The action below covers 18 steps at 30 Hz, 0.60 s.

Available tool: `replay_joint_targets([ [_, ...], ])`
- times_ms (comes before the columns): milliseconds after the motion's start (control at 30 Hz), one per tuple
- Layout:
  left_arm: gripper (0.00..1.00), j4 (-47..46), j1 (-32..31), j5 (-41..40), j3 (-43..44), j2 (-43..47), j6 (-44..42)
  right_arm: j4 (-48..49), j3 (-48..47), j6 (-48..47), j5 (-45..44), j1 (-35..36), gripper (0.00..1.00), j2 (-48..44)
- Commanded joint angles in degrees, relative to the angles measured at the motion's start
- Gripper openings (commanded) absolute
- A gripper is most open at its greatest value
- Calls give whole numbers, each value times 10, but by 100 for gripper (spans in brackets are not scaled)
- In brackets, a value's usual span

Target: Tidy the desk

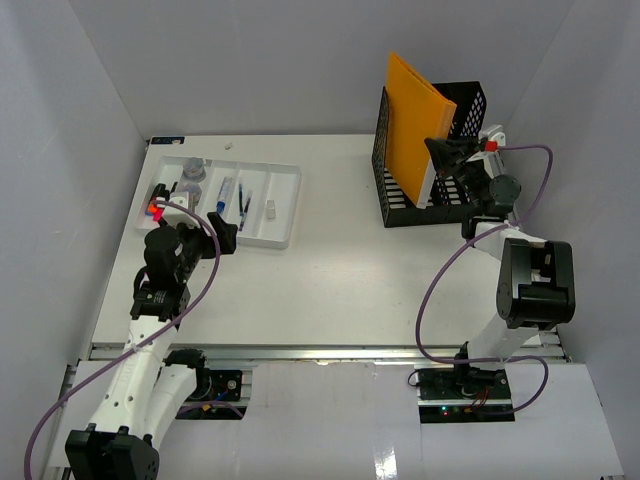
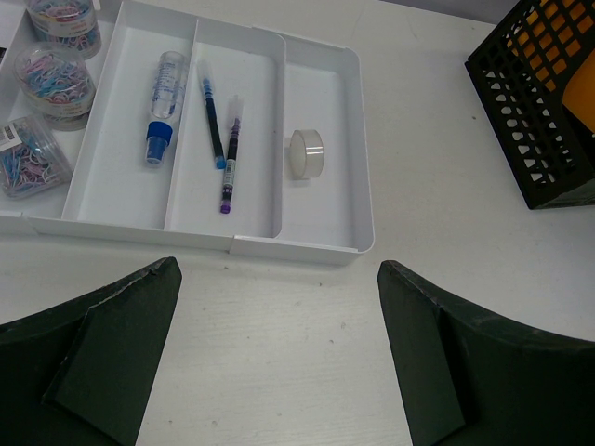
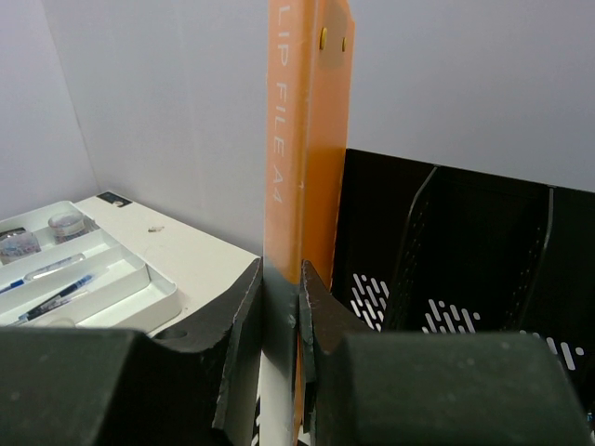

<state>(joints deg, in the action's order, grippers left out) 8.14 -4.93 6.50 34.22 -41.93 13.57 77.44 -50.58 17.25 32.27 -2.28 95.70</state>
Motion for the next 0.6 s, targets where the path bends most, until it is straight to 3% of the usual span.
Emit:
replay_joint_targets([
  [0,98,-3,4,1,-2,1,2,228,-1,-27,0,2,8,-15],
  [567,98,-3,4,0,-3,-6,3,271,-20,-27,-10,20,8,16],
])
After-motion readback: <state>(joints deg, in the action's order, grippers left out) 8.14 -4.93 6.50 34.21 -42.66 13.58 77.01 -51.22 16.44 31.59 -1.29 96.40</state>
